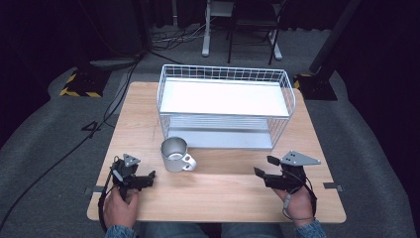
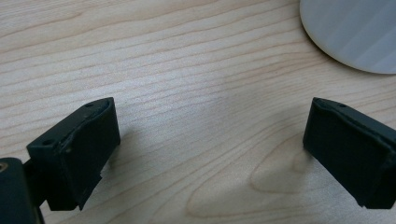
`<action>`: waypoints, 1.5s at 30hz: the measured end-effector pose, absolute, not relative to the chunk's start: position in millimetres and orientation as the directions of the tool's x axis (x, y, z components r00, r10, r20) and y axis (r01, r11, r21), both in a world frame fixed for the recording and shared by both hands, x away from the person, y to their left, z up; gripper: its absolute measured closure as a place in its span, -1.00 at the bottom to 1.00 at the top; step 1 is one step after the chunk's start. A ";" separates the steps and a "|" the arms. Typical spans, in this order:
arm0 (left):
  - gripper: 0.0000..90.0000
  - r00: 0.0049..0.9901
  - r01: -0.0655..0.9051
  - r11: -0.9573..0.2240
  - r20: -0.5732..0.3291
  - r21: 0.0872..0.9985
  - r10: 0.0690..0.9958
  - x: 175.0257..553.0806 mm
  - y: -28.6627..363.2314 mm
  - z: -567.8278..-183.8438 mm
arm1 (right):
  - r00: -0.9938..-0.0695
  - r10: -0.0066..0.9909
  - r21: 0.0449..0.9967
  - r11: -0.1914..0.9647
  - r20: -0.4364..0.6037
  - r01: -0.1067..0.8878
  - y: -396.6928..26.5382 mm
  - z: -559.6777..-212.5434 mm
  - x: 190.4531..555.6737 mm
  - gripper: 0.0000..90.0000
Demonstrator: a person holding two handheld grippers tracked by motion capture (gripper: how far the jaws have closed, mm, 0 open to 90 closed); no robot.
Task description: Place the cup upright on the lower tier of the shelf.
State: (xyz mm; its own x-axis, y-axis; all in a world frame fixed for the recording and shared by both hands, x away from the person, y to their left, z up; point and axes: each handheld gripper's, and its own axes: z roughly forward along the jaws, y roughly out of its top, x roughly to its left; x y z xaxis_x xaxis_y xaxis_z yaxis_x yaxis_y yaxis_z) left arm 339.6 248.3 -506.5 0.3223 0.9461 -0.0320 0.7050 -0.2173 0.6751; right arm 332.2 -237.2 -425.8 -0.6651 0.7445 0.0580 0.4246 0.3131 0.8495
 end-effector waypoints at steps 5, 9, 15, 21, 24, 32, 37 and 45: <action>-0.91 0.323 0.703 -0.220 -0.028 0.676 0.946 340.2 248.5 -506.5 | -0.703 0.709 0.850 0.337 0.053 0.404 -216.1 -422.4 334.9 -0.30; -0.91 0.321 0.703 -0.217 -0.030 0.677 0.947 340.5 248.5 -506.6 | -0.732 0.680 0.843 0.371 0.041 0.391 -192.4 -422.5 337.9 -0.27; -0.91 0.320 0.703 -0.216 -0.030 0.677 0.947 340.6 248.5 -506.6 | -0.764 0.645 0.837 0.403 0.027 0.370 -161.4 -422.5 344.1 -0.26; -0.91 0.320 0.703 -0.217 -0.030 0.677 0.947 340.6 248.5 -506.6 | -0.783 0.622 0.825 0.431 0.022 0.366 -137.6 -422.7 349.2 -0.22; -0.91 0.320 0.703 -0.216 -0.030 0.677 0.947 340.6 248.5 -506.6 | -0.800 0.599 0.806 0.455 0.038 0.378 -125.2 -423.6 352.3 -0.18; -0.91 0.320 0.703 -0.216 -0.030 0.677 0.947 340.6 248.5 -506.6 | -0.836 0.548 0.797 0.497 0.018 0.343 -93.9 -428.8 355.4 -0.18; -0.91 0.320 0.703 -0.216 -0.030 0.677 0.947 340.5 248.5 -506.6 | -0.848 0.529 0.793 0.505 0.026 0.340 -78.0 -432.7 360.0 -0.15; -0.91 0.325 0.702 -0.222 -0.027 0.676 0.945 339.6 249.0 -506.5 | -0.863 0.503 0.782 0.524 0.035 0.337 -61.7 -438.4 368.3 0.14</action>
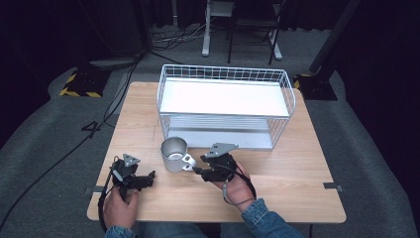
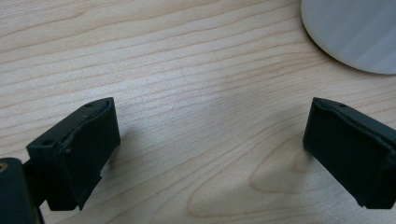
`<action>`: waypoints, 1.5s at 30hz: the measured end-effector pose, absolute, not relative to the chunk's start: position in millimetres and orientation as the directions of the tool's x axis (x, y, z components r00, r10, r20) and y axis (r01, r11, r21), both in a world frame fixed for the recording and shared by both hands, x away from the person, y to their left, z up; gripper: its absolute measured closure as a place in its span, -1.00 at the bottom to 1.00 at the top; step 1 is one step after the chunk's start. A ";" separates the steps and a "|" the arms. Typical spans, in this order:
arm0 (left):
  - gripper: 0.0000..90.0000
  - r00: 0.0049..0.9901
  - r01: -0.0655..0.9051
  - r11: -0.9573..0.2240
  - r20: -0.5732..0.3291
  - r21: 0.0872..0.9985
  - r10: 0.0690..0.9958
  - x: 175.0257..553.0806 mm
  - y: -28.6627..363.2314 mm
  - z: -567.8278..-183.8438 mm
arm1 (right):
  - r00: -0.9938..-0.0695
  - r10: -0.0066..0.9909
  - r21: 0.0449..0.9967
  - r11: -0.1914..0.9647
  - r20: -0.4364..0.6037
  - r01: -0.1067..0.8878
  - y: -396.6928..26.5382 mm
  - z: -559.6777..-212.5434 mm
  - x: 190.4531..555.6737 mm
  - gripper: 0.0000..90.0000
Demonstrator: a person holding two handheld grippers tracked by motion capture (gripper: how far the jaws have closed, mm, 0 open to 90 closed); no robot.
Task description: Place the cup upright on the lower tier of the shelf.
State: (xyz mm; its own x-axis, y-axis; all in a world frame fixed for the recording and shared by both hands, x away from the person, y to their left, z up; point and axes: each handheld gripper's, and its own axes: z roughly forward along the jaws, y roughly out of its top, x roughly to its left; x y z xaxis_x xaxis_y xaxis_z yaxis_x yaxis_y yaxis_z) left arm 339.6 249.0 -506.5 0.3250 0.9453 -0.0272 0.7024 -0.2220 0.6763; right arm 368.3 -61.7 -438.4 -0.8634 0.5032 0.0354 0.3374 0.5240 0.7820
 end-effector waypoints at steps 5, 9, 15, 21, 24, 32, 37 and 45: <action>-0.91 0.322 0.703 -0.217 -0.030 0.677 0.946 338.9 248.8 -506.6 | -0.862 0.502 0.776 0.519 0.062 0.358 -54.7 -443.0 374.5 0.20; -0.91 0.322 0.703 -0.218 -0.030 0.677 0.946 338.9 248.8 -506.6 | -0.867 0.494 0.773 0.527 0.059 0.352 -49.5 -444.0 377.6 0.27; -0.91 0.322 0.703 -0.218 -0.030 0.677 0.946 339.0 248.8 -506.6 | -0.870 0.490 0.770 0.531 0.062 0.355 -42.6 -444.5 383.3 0.36; -0.91 0.323 0.704 -0.219 -0.030 0.676 0.946 339.1 248.9 -506.6 | -0.872 0.486 0.763 0.541 0.060 0.354 -38.4 -445.4 385.4 0.41; -0.91 0.326 0.703 -0.222 -0.028 0.675 0.945 339.3 249.1 -506.5 | -0.873 0.484 0.760 0.544 0.060 0.355 -35.8 -445.5 386.5 0.44; -0.91 0.326 0.703 -0.222 -0.028 0.675 0.945 339.4 249.1 -506.5 | -0.875 0.482 0.756 0.557 0.042 0.343 -32.6 -445.4 387.5 0.57; -0.91 0.326 0.703 -0.223 -0.028 0.675 0.945 339.4 249.2 -506.5 | -0.876 0.481 0.764 0.550 0.041 0.338 -31.6 -445.4 386.2 0.58; -0.91 0.326 0.703 -0.222 -0.028 0.675 0.945 339.4 249.1 -506.5 | -0.877 0.480 0.780 0.540 0.023 0.315 -30.9 -445.0 384.1 0.59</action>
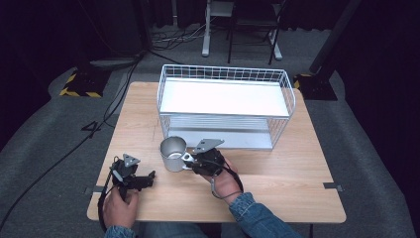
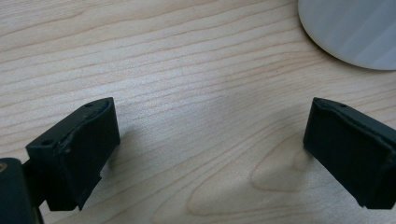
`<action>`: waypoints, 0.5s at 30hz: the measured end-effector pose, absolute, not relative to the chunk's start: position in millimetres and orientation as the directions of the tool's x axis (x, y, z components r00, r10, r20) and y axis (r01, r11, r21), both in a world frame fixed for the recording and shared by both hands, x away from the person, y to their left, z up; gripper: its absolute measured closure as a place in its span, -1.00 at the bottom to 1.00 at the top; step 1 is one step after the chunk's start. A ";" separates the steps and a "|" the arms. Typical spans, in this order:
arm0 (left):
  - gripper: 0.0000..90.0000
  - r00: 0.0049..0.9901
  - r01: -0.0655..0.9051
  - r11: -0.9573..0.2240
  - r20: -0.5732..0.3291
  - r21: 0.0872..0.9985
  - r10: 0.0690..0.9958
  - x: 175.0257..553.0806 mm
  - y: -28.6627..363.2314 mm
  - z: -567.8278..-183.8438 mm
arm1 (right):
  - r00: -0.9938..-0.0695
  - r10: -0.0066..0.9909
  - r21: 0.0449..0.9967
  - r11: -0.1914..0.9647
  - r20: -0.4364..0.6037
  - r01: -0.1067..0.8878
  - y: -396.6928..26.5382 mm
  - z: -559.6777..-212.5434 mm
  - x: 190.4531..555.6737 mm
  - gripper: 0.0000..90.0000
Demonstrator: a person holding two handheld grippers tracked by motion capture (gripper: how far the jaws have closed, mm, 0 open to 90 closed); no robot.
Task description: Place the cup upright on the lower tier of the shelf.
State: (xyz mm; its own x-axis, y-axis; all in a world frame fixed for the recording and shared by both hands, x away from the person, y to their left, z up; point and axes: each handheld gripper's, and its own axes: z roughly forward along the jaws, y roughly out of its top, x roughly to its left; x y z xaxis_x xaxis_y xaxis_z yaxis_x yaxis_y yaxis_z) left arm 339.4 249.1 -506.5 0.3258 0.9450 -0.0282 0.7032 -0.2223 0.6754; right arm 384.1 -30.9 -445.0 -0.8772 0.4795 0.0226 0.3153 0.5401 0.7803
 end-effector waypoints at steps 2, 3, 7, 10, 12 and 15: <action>-0.91 0.326 0.703 -0.222 -0.028 0.675 0.945 339.4 249.1 -506.5 | -0.876 0.482 0.790 0.529 0.022 0.311 -31.3 -444.0 383.0 0.59; -0.91 0.327 0.703 -0.224 -0.027 0.675 0.945 339.5 249.2 -506.5 | -0.875 0.484 0.792 0.526 0.020 0.309 -31.5 -443.2 382.5 0.59; -0.91 0.327 0.703 -0.224 -0.027 0.675 0.945 339.5 249.3 -506.4 | -0.877 0.481 0.799 0.524 0.008 0.295 -32.0 -441.0 380.1 0.59; -0.91 0.326 0.703 -0.222 -0.028 0.676 0.945 339.5 249.1 -506.5 | -0.875 0.484 0.807 0.515 0.006 0.290 -33.6 -439.3 378.7 0.59; -0.91 0.327 0.703 -0.224 -0.027 0.675 0.945 339.5 249.2 -506.5 | -0.875 0.484 0.812 0.507 0.009 0.289 -35.3 -437.3 378.2 0.59; -0.91 0.327 0.703 -0.224 -0.027 0.675 0.945 339.5 249.2 -506.4 | -0.873 0.488 0.819 0.497 0.009 0.287 -39.1 -433.2 377.4 0.59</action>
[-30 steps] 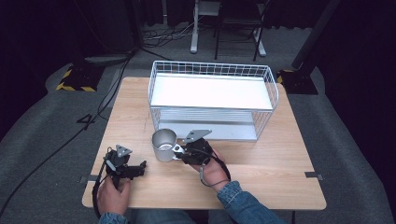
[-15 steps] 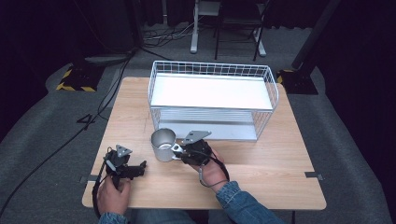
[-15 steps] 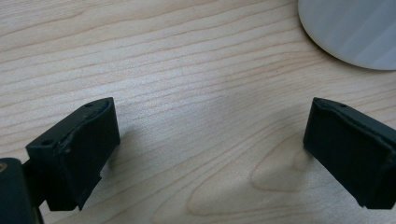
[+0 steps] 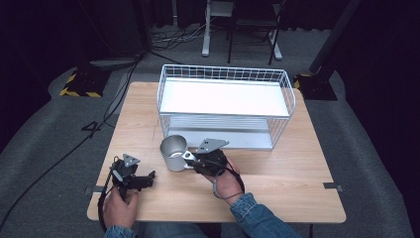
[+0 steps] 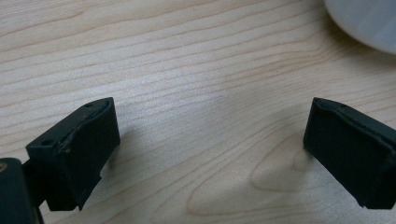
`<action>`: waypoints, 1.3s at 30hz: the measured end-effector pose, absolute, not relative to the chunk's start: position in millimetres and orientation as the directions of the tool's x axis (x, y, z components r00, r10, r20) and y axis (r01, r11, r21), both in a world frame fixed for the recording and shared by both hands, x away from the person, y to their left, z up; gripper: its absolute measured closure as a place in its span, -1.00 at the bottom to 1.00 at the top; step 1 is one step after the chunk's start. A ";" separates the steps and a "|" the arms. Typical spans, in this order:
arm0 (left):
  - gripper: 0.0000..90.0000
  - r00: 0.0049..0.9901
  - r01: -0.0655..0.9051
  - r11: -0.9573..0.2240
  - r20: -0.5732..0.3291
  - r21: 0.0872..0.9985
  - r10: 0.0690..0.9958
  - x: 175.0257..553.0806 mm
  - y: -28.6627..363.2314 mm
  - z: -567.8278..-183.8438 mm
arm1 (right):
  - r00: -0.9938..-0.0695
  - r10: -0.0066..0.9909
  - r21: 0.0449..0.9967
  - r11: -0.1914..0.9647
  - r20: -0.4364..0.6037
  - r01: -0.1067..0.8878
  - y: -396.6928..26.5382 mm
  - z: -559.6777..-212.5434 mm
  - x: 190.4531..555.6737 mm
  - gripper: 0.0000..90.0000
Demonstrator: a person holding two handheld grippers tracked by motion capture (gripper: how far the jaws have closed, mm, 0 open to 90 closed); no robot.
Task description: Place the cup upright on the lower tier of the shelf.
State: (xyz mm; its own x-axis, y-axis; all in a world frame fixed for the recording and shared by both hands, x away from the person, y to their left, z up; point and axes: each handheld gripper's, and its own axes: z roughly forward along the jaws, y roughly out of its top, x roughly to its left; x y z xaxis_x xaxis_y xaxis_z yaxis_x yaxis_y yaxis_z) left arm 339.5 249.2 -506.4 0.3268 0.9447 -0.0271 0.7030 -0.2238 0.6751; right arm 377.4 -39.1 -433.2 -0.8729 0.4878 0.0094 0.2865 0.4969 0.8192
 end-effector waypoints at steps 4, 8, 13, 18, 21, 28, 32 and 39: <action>-0.91 0.327 0.703 -0.224 -0.027 0.675 0.945 339.5 249.2 -506.4 | -0.868 0.497 0.828 0.481 0.014 0.289 -46.5 -427.4 377.1 0.59; -0.91 0.327 0.703 -0.224 -0.027 0.675 0.945 339.5 249.2 -506.4 | -0.862 0.506 0.838 0.463 0.017 0.288 -54.5 -422.0 376.0 0.59; -0.92 0.323 0.705 -0.219 -0.030 0.675 0.946 339.8 248.9 -506.5 | -0.859 0.512 0.849 0.446 0.016 0.283 -62.8 -415.4 373.2 0.59; -0.92 0.322 0.704 -0.219 -0.029 0.676 0.946 340.6 248.9 -506.6 | -0.856 0.517 0.856 0.436 0.013 0.276 -69.4 -411.2 370.2 0.59; -0.92 0.320 0.705 -0.216 -0.031 0.676 0.947 341.1 248.9 -506.6 | -0.849 0.528 0.858 0.431 0.012 0.280 -74.1 -409.9 370.2 0.59; -0.92 0.317 0.706 -0.216 -0.029 0.675 0.948 341.8 249.3 -506.5 | -0.818 0.575 0.864 0.409 0.005 0.293 -90.4 -407.6 375.9 0.59; -0.92 0.317 0.705 -0.215 -0.029 0.675 0.948 341.8 249.3 -506.5 | -0.798 0.603 0.866 0.401 -0.004 0.299 -99.6 -406.1 381.1 0.59; -0.92 0.317 0.705 -0.215 -0.029 0.675 0.948 341.7 249.3 -506.5 | -0.762 0.647 0.872 0.381 -0.014 0.308 -113.8 -404.5 390.8 0.59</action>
State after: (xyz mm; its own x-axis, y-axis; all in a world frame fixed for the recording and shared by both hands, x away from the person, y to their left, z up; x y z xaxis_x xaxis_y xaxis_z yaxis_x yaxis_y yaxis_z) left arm 341.7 249.3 -506.5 0.3173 0.9479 -0.0290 0.7054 -0.2155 0.6753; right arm 390.8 -113.8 -404.5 -0.7623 0.6471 -0.0136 0.3079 0.3811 0.8717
